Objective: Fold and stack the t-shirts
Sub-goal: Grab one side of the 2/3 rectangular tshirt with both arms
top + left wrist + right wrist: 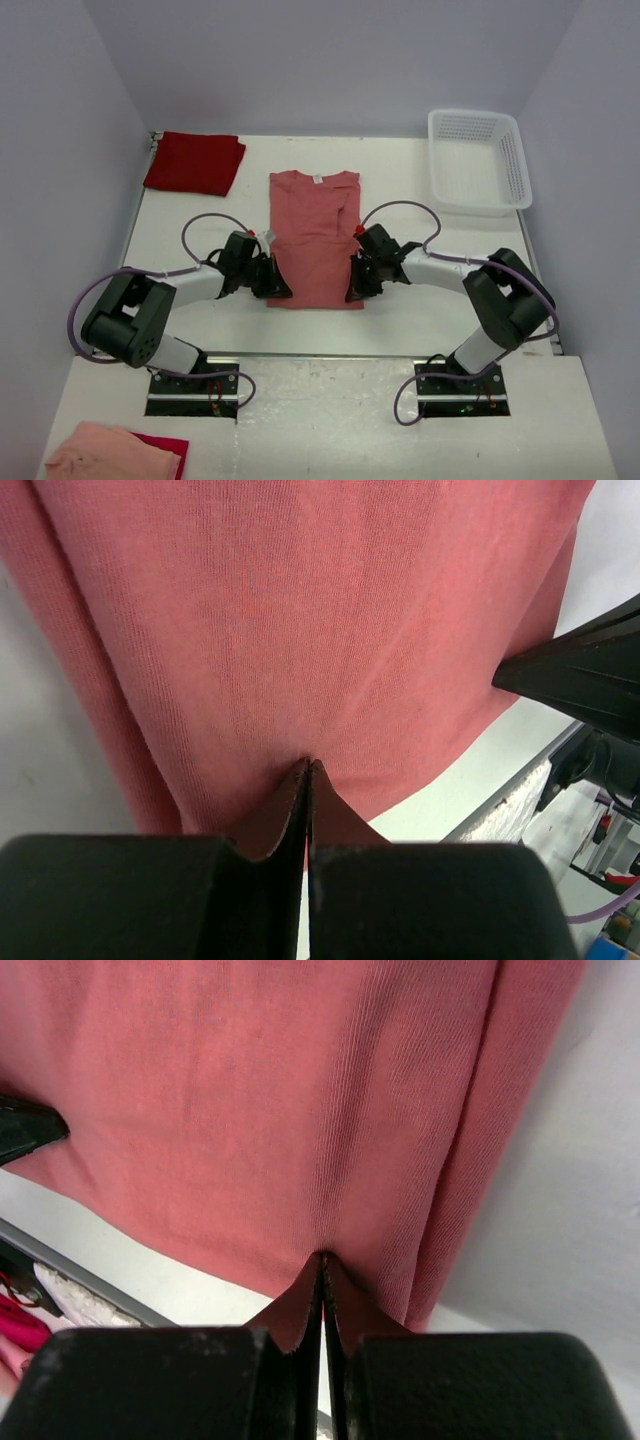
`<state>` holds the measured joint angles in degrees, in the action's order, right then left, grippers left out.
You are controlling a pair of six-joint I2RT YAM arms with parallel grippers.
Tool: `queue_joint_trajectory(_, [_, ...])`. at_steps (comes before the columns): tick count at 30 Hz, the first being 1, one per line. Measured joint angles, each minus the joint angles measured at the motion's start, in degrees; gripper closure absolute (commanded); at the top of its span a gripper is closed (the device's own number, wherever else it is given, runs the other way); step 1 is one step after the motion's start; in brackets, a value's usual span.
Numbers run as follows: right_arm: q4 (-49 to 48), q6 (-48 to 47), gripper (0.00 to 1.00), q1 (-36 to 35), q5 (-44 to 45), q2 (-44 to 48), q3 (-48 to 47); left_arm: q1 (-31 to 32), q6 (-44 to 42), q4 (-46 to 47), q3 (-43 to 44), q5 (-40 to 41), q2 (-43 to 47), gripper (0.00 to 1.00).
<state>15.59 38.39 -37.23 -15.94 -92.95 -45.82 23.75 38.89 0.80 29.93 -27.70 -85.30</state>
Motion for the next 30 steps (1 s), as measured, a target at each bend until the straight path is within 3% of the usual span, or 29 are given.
queue_joint_trajectory(11, [-3.8, 4.1, 1.00, -4.4, 1.2, 5.7, 6.9, 1.5, 1.0, -0.9, -5.5, 0.7, 6.8, 1.00])
queue_joint_trajectory(15, [-5.0, 3.8, 0.71, -5.1, 1.9, 7.3, 8.2, 1.6, 0.9, -2.9, -5.5, 2.6, 9.2, 1.00])
queue_joint_trajectory(18, [-4.9, 2.9, 0.61, -5.6, 2.6, 8.8, 8.2, 1.6, 0.5, -4.6, -5.4, 4.4, 12.1, 1.00])
queue_joint_trajectory(30, [5.6, 1.7, 0.41, -6.7, 10.3, 22.5, 6.7, 1.5, -3.4, -14.7, 3.7, 9.6, 20.0, 1.00])
